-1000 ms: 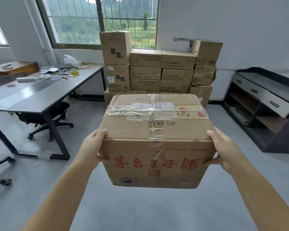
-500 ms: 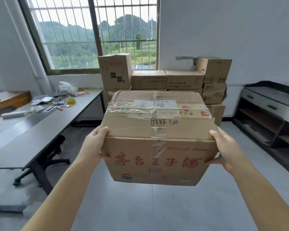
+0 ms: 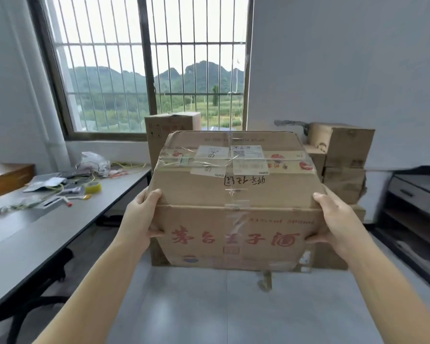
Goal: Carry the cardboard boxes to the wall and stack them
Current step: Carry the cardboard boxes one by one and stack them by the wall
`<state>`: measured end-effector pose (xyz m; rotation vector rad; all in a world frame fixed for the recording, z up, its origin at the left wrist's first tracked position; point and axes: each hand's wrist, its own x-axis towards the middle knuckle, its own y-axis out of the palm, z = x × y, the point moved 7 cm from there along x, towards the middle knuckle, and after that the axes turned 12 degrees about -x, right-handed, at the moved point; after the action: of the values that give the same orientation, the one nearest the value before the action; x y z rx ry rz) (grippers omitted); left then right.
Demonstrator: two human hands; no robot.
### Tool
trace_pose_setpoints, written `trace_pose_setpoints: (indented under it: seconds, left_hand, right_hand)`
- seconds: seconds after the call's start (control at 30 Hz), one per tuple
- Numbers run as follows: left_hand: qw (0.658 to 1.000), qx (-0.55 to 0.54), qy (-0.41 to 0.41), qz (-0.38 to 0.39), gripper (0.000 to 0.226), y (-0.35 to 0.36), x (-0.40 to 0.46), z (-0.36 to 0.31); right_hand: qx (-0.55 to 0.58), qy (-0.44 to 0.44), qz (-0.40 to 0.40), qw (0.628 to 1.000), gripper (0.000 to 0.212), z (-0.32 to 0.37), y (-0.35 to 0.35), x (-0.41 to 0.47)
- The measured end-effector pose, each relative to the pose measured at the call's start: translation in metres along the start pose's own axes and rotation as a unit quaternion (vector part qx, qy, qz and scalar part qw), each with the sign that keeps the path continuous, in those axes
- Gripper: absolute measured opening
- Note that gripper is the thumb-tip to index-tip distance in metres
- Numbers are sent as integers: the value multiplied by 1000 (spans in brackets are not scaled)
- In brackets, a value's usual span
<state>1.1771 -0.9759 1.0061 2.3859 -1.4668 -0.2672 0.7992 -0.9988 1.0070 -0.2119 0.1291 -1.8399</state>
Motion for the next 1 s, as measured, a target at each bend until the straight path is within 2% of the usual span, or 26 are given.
trace_pose_setpoints:
  seconds: [0.2, 0.33, 0.5, 0.57, 0.7, 1.0]
  left_hand:
    - [999, -23, 37, -7, 37, 67, 112, 8]
    - [998, -38, 56, -19, 37, 105, 174, 18]
    - [995, -63, 71, -4, 39, 146, 266, 30]
    - [994, -76, 84, 8, 36, 164, 307, 33]
    - [987, -106, 109, 41, 38, 202, 398, 33]
    - [972, -153, 148, 96, 35, 291, 586, 18]
  right_hand:
    - [28, -46, 9, 999, 41, 27, 24, 138]
    - [16, -78, 8, 997, 37, 40, 40, 213]
    - [18, -105, -3, 994, 29, 55, 67, 302]
    - [19, -126, -10, 992, 32, 62, 82, 340]
    - [37, -158, -44, 986, 44, 79, 111, 415]
    - [67, -205, -129, 968, 44, 112, 164, 580]
